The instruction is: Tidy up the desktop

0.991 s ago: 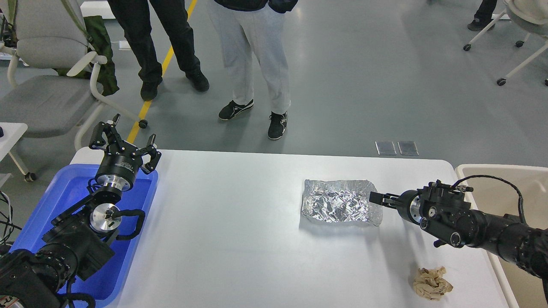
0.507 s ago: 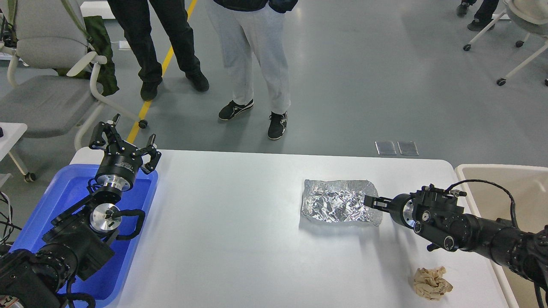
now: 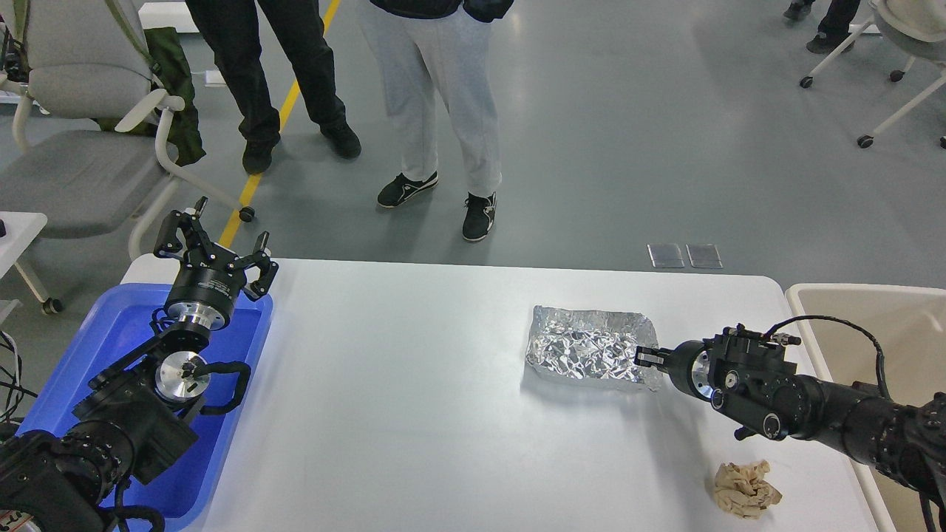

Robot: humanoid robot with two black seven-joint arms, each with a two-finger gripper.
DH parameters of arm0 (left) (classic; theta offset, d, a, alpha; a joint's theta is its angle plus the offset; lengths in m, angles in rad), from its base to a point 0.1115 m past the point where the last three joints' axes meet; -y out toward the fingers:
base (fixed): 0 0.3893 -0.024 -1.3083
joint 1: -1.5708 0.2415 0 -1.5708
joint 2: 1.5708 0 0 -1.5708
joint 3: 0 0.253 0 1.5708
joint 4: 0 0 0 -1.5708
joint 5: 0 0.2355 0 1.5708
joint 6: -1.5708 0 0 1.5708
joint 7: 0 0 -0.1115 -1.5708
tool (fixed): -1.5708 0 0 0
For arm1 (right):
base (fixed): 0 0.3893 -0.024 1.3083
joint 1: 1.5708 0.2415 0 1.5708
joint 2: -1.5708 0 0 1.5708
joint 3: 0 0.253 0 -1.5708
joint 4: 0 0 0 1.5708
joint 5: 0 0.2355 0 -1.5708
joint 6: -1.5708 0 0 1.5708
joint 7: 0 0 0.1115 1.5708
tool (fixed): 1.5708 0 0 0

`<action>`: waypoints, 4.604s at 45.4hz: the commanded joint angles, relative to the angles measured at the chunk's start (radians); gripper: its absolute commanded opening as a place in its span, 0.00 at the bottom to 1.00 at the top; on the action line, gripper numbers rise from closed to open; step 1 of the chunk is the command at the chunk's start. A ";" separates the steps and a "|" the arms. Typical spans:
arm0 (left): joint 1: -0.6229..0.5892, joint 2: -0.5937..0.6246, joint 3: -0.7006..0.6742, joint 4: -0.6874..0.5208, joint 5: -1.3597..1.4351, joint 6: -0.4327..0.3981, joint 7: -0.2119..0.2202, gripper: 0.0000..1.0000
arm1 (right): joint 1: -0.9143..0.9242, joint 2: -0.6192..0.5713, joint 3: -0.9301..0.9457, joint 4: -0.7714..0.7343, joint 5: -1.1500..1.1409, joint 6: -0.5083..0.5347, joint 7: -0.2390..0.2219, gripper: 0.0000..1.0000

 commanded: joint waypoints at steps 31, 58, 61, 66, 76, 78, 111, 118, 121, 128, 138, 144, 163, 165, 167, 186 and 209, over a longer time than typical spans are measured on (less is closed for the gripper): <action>0.000 0.000 -0.002 0.000 0.000 0.000 0.000 1.00 | 0.220 -0.295 -0.003 0.418 0.074 0.062 0.012 0.00; 0.000 0.000 -0.002 0.000 0.000 -0.002 0.000 1.00 | 0.565 -0.614 -0.002 0.636 0.127 0.299 -0.057 0.00; 0.000 0.000 -0.002 0.000 0.000 -0.002 0.000 1.00 | 0.569 -0.629 -0.002 0.633 0.127 0.306 -0.061 0.00; 0.000 0.000 -0.002 0.000 0.000 -0.002 0.000 1.00 | 0.566 -0.645 -0.005 0.617 0.124 0.297 -0.070 0.00; 0.000 0.000 -0.002 0.000 0.000 0.000 0.000 1.00 | 0.432 -0.651 0.003 0.356 0.163 0.205 -0.090 0.00; 0.000 0.000 -0.002 0.000 0.000 -0.002 0.000 1.00 | 0.398 -0.645 0.001 0.299 0.215 0.182 -0.091 0.00; 0.000 0.000 -0.002 0.000 0.000 0.000 0.000 1.00 | -0.092 -0.376 0.061 -0.339 0.953 -0.165 -0.246 0.00; 0.000 0.000 -0.002 0.000 0.000 0.000 0.000 1.00 | -0.185 -0.332 0.162 -0.403 0.953 -0.177 -0.252 0.00; 0.000 0.000 0.000 0.000 0.000 0.000 0.000 1.00 | -0.211 -0.324 0.184 -0.410 0.953 -0.185 -0.252 0.00; 0.000 0.000 0.000 0.000 0.000 0.000 0.000 1.00 | -0.276 -0.312 0.241 -0.414 0.953 -0.188 -0.248 0.00; 0.000 0.000 0.000 0.000 0.000 0.000 0.000 1.00 | -0.322 -0.306 0.268 -0.414 0.955 -0.185 -0.237 0.00; 0.000 0.000 0.000 0.000 0.000 0.000 0.000 1.00 | -0.328 -0.298 0.282 -0.413 0.953 -0.183 -0.237 0.00; 0.000 0.000 0.000 0.000 0.000 0.000 0.000 1.00 | -0.305 -0.281 0.287 -0.396 0.953 -0.177 -0.237 0.99; 0.000 0.000 0.000 0.000 0.000 0.000 0.000 1.00 | -0.291 -0.281 0.287 -0.394 0.953 -0.175 -0.237 0.99; 0.000 0.000 0.000 0.000 0.000 0.000 0.000 1.00 | -0.274 -0.281 0.288 -0.394 0.953 -0.175 -0.237 0.99; 0.000 0.000 0.000 0.000 0.000 0.000 0.000 1.00 | -0.061 -0.350 0.645 -0.281 0.963 -0.163 -0.212 0.99; 0.000 0.000 0.000 0.000 0.000 0.000 0.000 1.00 | -0.024 -0.272 1.110 0.132 1.124 0.108 -0.197 0.99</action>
